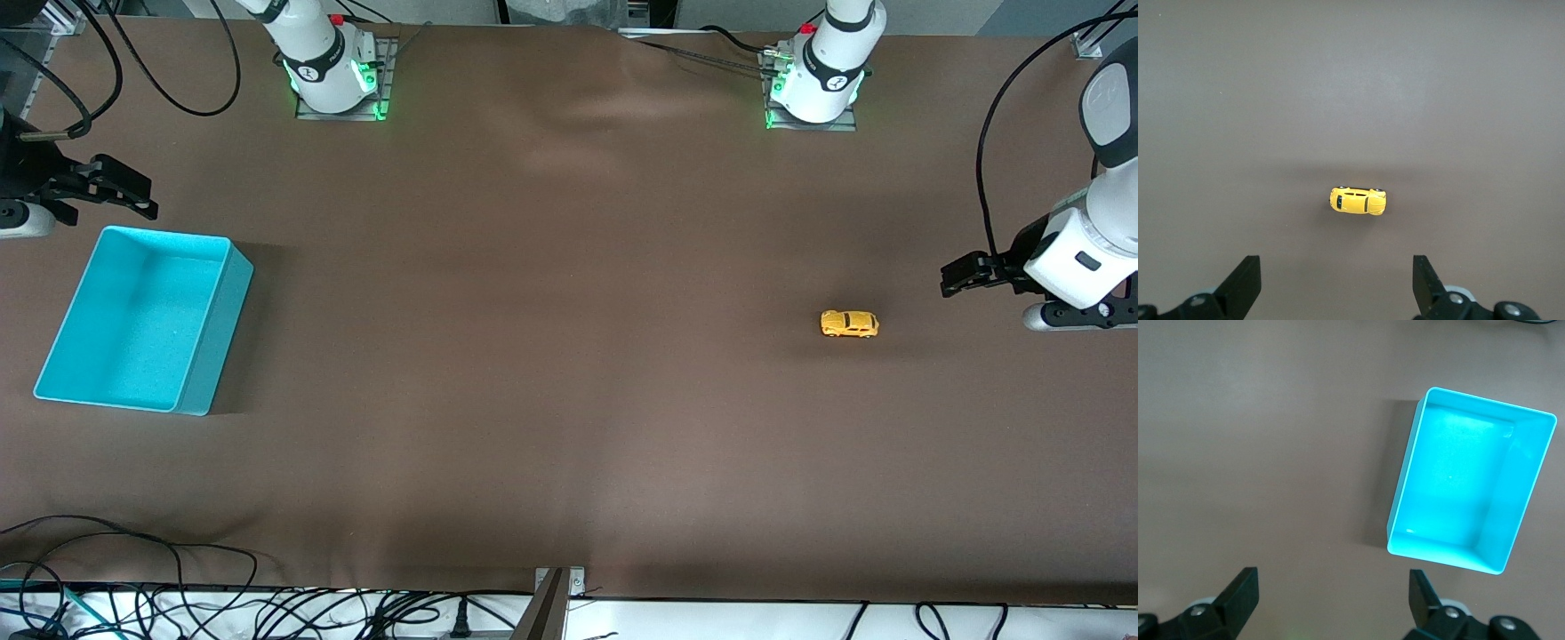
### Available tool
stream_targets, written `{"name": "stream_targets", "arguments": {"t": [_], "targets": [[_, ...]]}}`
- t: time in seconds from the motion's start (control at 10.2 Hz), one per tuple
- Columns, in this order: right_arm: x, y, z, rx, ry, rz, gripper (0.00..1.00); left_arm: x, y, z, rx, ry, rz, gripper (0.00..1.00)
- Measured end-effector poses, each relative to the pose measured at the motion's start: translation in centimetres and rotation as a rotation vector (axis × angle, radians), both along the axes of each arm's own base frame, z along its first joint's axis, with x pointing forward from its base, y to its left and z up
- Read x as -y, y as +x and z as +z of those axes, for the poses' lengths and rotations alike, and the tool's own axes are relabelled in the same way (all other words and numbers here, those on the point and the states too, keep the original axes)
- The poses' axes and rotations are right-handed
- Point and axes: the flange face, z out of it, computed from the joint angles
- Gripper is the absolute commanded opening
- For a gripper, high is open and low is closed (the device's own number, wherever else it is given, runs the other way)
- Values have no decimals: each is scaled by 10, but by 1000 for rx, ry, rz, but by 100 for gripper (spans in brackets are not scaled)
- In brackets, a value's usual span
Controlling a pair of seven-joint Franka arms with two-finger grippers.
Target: Wind up and store yellow beetle car
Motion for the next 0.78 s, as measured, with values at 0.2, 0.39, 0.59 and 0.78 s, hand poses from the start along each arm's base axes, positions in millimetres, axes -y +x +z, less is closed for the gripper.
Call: {"name": "stream_targets", "arguments": {"t": [0.2, 0.39, 0.59, 0.78], "targets": [[0, 0, 0, 0, 0, 0, 100, 0, 0, 0, 0, 0, 0, 100], [0, 0, 0, -1, 0, 0, 100, 0, 0, 0, -1, 0, 0, 100], [0, 0, 0, -2, 0, 0, 100, 0, 1, -2, -4, 0, 0, 100], [1, 0, 0, -2, 0, -1, 100, 0, 1, -5, -8, 0, 0, 100]]}}
